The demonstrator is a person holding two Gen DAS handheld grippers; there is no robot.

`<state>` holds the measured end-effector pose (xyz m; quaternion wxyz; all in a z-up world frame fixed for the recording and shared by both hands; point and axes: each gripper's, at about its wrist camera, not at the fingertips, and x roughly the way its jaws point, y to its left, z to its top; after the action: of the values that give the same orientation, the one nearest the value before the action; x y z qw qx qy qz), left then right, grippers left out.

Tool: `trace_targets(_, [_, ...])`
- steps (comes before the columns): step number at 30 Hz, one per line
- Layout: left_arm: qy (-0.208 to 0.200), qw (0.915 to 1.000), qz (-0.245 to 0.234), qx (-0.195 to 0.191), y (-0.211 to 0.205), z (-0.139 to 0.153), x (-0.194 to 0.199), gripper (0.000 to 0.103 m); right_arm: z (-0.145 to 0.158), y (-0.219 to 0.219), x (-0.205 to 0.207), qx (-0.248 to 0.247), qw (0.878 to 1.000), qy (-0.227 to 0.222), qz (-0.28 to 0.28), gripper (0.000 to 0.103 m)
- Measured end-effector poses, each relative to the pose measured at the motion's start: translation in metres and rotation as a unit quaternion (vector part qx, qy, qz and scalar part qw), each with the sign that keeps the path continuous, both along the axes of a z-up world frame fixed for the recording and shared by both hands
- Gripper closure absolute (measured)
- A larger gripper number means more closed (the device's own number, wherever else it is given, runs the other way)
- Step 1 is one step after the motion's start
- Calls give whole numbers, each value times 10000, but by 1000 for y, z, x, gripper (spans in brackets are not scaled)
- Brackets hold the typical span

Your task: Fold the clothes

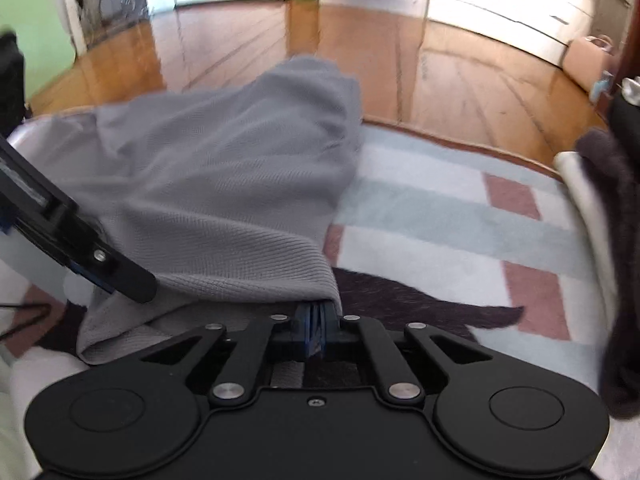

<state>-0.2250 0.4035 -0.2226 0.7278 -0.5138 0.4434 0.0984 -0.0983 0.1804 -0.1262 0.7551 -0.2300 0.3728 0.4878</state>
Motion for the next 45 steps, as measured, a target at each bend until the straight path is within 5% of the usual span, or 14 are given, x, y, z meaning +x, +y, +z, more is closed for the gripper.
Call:
trace_targets(12, [134, 9994, -189, 268, -4, 7, 6, 58, 4, -45, 9, 124, 9988, 336, -324, 98])
trace_targets(16, [209, 9962, -391, 745, -10, 19, 9, 54, 10, -48, 14, 299, 9981, 483, -247, 90])
trace_targets(22, [-39, 9790, -1368, 1511, -37, 37, 31, 51, 10, -37, 2, 280, 9983, 484, 176, 84])
trace_targets(25, [-41, 9648, -1860, 1860, -56, 37, 45, 44, -1, -19, -6, 22, 9985, 206, 515, 73])
trace_targets(27, [69, 9587, -2019, 2000, -64, 33, 52, 49, -8, -8, -10, -142, 9975, -22, 687, 70])
trace_targets(30, [138, 9586, -1984, 2039, -62, 31, 54, 91, -16, 0, -6, -310, 9966, -324, 692, 83])
trace_targets(31, [105, 9644, -1868, 1869, -56, 30, 52, 91, -16, 0, -3, -318, 9969, -400, 599, 100])
trace_targets(33, [-42, 9768, -1595, 1431, -47, 30, 46, 91, -13, -4, 3, -248, 9980, -433, 381, 100])
trace_targets(36, [21, 9821, -1426, 1229, -41, 28, 41, 91, -3, -17, 11, -77, 9995, -289, 57, 100])
trace_targets(40, [146, 9825, -1420, 1198, -43, 25, 42, 88, -4, -32, 23, -210, 9988, -249, -364, 100])
trace_targets(45, [34, 9819, -1449, 1219, -45, 33, 46, 68, -4, -44, 44, -81, 9960, 433, -777, 92])
